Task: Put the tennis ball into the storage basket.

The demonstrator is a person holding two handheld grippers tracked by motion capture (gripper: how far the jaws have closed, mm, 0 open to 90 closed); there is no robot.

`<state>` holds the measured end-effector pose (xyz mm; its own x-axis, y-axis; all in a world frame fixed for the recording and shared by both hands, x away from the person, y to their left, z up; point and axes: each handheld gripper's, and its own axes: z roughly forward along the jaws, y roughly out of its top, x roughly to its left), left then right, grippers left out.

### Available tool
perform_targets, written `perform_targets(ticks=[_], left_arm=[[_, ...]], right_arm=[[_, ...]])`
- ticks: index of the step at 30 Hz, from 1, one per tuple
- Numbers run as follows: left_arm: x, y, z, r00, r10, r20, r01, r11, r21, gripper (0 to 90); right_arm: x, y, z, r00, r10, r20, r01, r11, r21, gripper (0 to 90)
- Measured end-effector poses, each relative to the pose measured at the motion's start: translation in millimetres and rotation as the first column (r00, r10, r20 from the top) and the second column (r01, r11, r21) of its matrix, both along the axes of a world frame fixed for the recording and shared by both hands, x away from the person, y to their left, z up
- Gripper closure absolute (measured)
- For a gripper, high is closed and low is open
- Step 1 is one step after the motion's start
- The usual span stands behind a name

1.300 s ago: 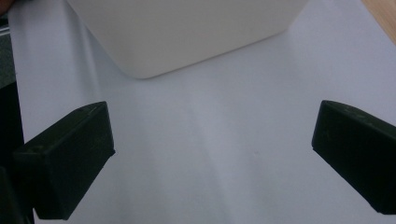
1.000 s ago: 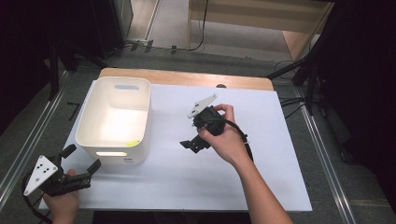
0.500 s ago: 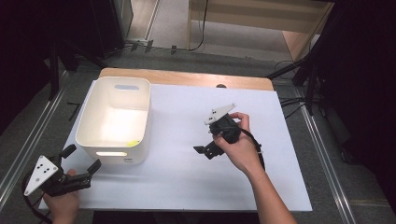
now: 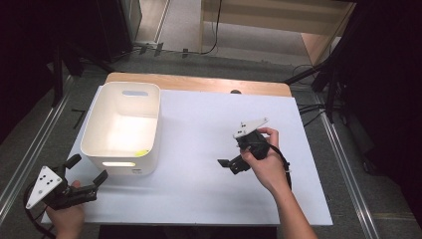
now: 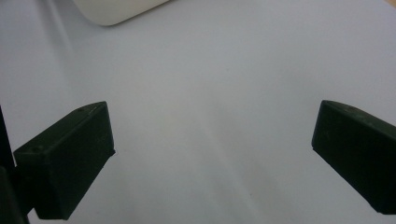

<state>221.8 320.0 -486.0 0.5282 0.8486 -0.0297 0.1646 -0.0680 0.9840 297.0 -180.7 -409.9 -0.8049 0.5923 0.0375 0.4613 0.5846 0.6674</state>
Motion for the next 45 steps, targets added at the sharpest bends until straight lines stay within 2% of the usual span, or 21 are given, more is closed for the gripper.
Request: perform_targets(ticks=[15, 26, 36, 45], left_arm=[[-0.1, -0.1, 0.0, 1.0, 0.0, 0.0, 0.0, 1.0, 0.0, 0.0], [-0.2, 0.1, 0.0, 1.0, -0.001, -0.002, 0.001, 1.0, 0.007, 0.0], [-0.3, -0.2, 0.0, 1.0, -0.003, -0.001, 0.003, 0.9999, 0.01, 0.0], [-0.3, -0.6, -0.1, 1.0, -0.003, -0.001, 0.003, 0.9999, 0.01, 0.0]], right_arm=[[-15.1, -29.8, -14.7, 0.9972, -0.074, 0.013, 0.073, 0.996, 0.059, 0.0], [-25.6, -51.4, -25.1, 0.9935, -0.108, 0.033, 0.105, 0.99, 0.089, 0.0], [-36.4, -69.6, -36.8, 0.9864, -0.16, 0.037, 0.154, 0.98, 0.123, 0.0], [-46.0, -85.5, -44.8, 0.9785, -0.197, 0.062, 0.185, 0.97, 0.156, 0.0]])
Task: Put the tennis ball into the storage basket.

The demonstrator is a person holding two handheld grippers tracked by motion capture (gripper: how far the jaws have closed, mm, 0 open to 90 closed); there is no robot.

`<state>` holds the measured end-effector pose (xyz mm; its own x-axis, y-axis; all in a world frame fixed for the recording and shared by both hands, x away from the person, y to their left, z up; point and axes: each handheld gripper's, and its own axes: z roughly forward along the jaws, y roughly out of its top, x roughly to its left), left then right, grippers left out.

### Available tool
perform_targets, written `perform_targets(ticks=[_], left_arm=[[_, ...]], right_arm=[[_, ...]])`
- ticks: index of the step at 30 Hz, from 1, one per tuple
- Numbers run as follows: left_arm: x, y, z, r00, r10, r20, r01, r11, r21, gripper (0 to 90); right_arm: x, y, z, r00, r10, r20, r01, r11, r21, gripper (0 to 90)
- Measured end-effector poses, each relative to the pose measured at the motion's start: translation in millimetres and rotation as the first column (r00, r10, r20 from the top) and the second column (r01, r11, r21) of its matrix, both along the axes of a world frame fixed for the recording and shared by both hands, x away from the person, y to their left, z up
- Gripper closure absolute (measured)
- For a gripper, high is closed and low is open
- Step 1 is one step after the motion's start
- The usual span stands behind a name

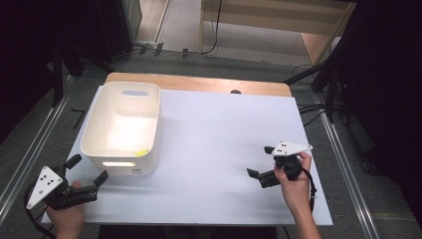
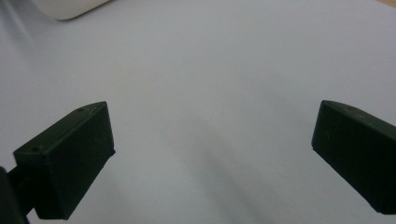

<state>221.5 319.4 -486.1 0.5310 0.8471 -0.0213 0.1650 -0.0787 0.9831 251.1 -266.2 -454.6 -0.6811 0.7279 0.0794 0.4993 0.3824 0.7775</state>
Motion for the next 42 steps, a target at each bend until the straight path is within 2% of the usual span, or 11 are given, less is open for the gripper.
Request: perform_targets(ticks=[9, 17, 19, 31, 39, 42], left_arm=[[-0.1, -0.1, 0.0, 1.0, -0.001, -0.001, 0.001, 1.0, -0.001, 0.0], [-0.2, -0.1, -0.1, 1.0, -0.002, 0.0, 0.002, 1.0, 0.0, 0.0], [-0.2, -0.2, -0.1, 1.0, -0.002, 0.0, 0.002, 1.0, -0.001, 0.0], [-0.2, -0.6, -0.2, 1.0, -0.003, 0.001, 0.003, 1.0, 0.002, 0.0], [-0.1, -1.0, -0.3, 1.0, -0.002, 0.001, 0.002, 1.0, 0.005, 0.0], [-0.1, -1.0, -0.3, 1.0, -0.001, 0.001, 0.001, 1.0, 0.005, 0.0]], right_arm=[[-9.4, -15.3, -8.3, 0.9981, -0.054, 0.029, 0.052, 0.998, 0.045, 0.0], [-16.9, -28.8, -16.3, 0.9924, -0.106, 0.062, 0.101, 0.992, 0.072, 0.0], [-18.7, -32.0, -17.3, 0.9914, -0.118, 0.058, 0.113, 0.99, 0.082, 0.0], [-28.1, -50.7, -26.2, 0.9831, -0.157, 0.095, 0.145, 0.982, 0.119, 0.0], [-35.3, -65.5, -32.2, 0.9749, -0.188, 0.119, 0.169, 0.973, 0.155, 0.0], [-38.6, -70.8, -34.8, 0.9705, -0.205, 0.128, 0.18, 0.967, 0.181, 0.0]])
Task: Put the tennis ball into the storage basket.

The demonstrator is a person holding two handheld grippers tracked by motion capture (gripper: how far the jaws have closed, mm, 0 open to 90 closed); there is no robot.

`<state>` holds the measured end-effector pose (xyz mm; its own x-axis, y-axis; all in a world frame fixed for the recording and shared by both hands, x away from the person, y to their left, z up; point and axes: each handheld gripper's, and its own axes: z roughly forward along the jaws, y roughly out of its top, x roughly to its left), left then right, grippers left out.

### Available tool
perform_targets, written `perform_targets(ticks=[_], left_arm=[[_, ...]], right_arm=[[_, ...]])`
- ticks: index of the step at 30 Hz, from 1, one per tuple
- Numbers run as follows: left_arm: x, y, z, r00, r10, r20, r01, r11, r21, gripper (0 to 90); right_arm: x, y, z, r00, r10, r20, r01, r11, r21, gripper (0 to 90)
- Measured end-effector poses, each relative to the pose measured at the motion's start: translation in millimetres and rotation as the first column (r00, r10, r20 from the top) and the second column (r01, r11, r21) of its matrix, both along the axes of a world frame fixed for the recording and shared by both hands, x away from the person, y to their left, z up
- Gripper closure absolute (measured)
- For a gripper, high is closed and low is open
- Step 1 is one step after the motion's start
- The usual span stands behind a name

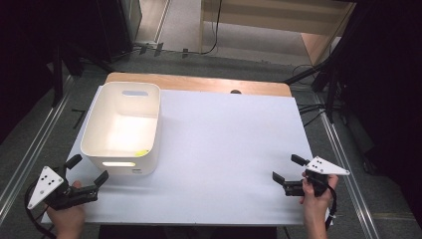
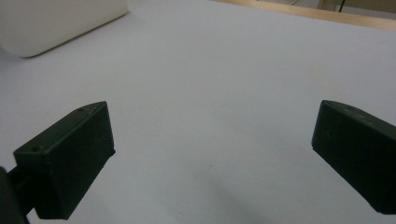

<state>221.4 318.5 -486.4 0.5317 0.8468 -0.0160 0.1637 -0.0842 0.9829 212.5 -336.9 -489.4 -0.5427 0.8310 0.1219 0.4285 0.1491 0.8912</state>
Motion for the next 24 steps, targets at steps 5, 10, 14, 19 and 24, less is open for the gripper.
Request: perform_targets(ticks=[5, 10, 14, 19, 24], left_arm=[[0.0, 0.1, 0.0, 1.0, 0.001, 0.0, -0.001, 1.0, 0.001, 0.0], [-0.1, 0.6, 0.1, 1.0, 0.001, -0.001, -0.001, 1.0, -0.001, 0.0], [-1.1, 1.5, 0.0, 1.0, -0.004, 0.003, 0.004, 1.0, -0.009, 0.0], [-0.7, 1.5, 0.3, 1.0, 0.006, -0.001, -0.006, 1.0, -0.004, 0.0], [-0.4, 1.2, 0.2, 1.0, 0.005, -0.003, -0.005, 1.0, 0.0, 0.0]], right_arm=[[-5.4, -10.7, -5.0, 0.9991, -0.027, 0.034, 0.025, 0.999, 0.046, 0.0], [-11.9, -21.0, -9.3, 0.9971, -0.058, 0.051, 0.053, 0.995, 0.089, 0.0], [-14.1, -24.4, -13.7, 0.9962, -0.067, 0.056, 0.06, 0.992, 0.108, 0.0], [-12.7, -25.2, -18.1, 0.9956, -0.078, 0.052, 0.072, 0.99, 0.118, 0.0], [-8.7, -25.9, -22.8, 0.9969, -0.078, 0.003, 0.078, 0.99, 0.114, 0.0]])
